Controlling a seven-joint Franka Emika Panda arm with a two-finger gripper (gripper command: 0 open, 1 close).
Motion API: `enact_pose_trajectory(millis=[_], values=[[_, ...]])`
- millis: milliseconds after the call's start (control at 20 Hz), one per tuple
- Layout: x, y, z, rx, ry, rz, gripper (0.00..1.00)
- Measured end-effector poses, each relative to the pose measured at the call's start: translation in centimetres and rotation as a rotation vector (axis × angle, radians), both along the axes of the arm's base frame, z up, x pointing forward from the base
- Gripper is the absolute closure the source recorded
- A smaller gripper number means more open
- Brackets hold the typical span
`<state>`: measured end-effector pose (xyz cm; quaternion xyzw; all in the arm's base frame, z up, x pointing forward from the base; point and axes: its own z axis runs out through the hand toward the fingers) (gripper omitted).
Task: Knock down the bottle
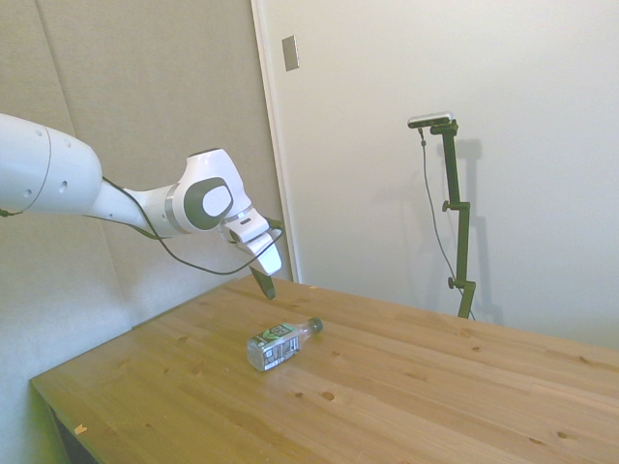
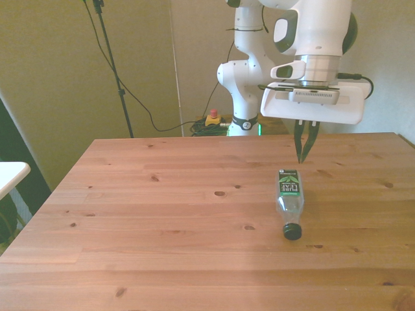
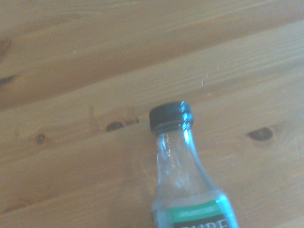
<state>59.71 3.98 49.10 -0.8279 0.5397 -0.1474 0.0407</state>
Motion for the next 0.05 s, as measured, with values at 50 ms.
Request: enact_pose_trajectory(millis=[50], values=[[0.15, -0.2, 0.04, 0.0, -0.01, -0.002, 1.0]])
